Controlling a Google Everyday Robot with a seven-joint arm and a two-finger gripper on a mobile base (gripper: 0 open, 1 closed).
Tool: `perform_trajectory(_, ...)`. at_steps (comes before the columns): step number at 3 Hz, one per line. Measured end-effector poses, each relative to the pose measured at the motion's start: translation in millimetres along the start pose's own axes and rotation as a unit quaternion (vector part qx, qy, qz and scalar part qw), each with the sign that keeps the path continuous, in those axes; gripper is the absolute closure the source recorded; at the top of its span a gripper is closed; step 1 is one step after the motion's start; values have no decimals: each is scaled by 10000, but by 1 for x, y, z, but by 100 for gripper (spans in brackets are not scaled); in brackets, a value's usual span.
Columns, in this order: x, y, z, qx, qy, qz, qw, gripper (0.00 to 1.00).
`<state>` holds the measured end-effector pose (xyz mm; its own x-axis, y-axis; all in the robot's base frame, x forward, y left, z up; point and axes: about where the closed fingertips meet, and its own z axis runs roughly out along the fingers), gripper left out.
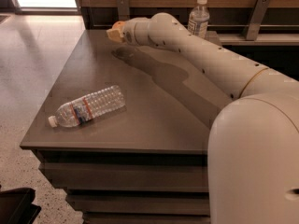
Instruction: Pick orange
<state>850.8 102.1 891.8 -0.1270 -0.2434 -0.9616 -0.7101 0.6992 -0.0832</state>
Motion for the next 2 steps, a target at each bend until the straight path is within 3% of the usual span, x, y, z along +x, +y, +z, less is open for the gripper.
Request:
perform_trajectory(1, -15, 0, -21, 144, 30, -116, 9998, 100)
perform_trajectory(2, -21, -13, -46, 153, -134, -26, 9998, 100)
